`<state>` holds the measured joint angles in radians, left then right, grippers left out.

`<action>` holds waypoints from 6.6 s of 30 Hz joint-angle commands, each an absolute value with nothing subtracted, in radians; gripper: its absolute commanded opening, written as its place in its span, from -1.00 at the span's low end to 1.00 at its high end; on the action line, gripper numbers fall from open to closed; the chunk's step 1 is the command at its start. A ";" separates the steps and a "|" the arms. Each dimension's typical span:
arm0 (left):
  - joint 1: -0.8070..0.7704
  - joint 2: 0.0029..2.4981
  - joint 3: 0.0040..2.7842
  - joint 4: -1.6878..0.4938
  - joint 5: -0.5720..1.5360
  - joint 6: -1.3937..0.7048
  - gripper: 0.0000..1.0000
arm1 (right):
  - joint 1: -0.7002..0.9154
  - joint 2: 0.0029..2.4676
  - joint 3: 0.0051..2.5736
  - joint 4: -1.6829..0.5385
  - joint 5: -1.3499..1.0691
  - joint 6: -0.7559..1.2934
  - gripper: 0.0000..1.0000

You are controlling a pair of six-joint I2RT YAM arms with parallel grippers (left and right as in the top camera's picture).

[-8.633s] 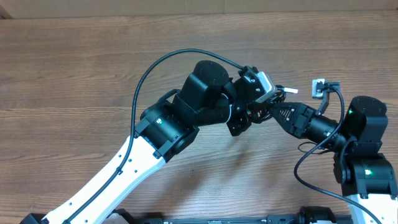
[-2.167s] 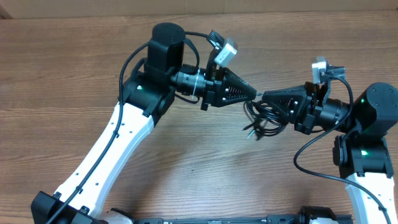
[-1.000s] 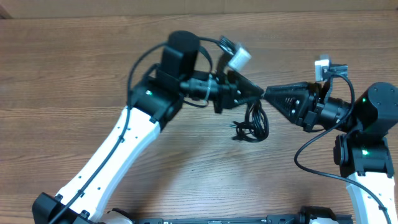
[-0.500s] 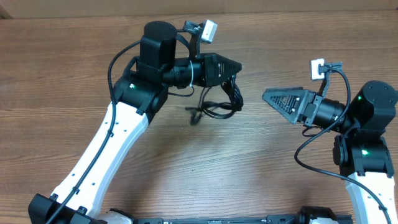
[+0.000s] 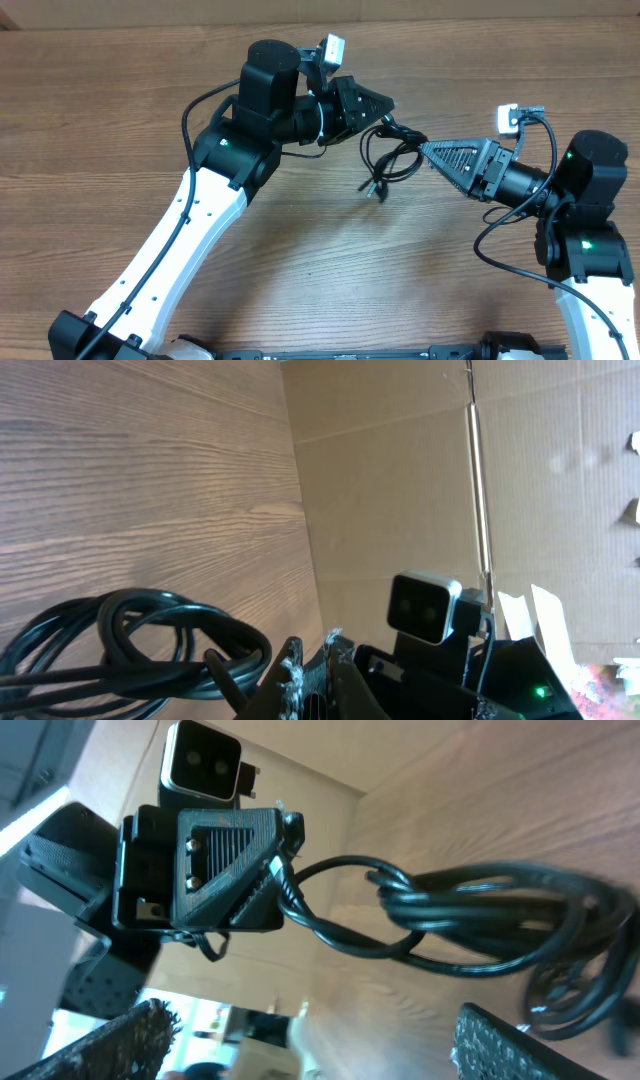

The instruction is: Untangle cables

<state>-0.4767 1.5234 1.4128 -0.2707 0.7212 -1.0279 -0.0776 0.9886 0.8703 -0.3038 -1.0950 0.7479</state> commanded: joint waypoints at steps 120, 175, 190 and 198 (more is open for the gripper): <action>-0.669 1.891 1.424 -0.380 0.087 0.531 0.75 | -0.073 1.147 0.885 -0.642 -0.288 0.933 0.70; -0.664 1.456 1.424 -0.586 0.238 0.310 -0.91 | -0.073 1.141 0.885 -0.581 -0.884 0.147 0.45; -0.661 1.318 1.424 -0.736 0.554 0.384 -0.92 | -0.073 0.962 0.885 -0.582 -1.244 -0.228 0.53; -0.661 1.318 1.424 -0.722 0.775 0.397 -0.91 | -0.073 0.841 0.885 -0.582 -1.243 -0.362 0.35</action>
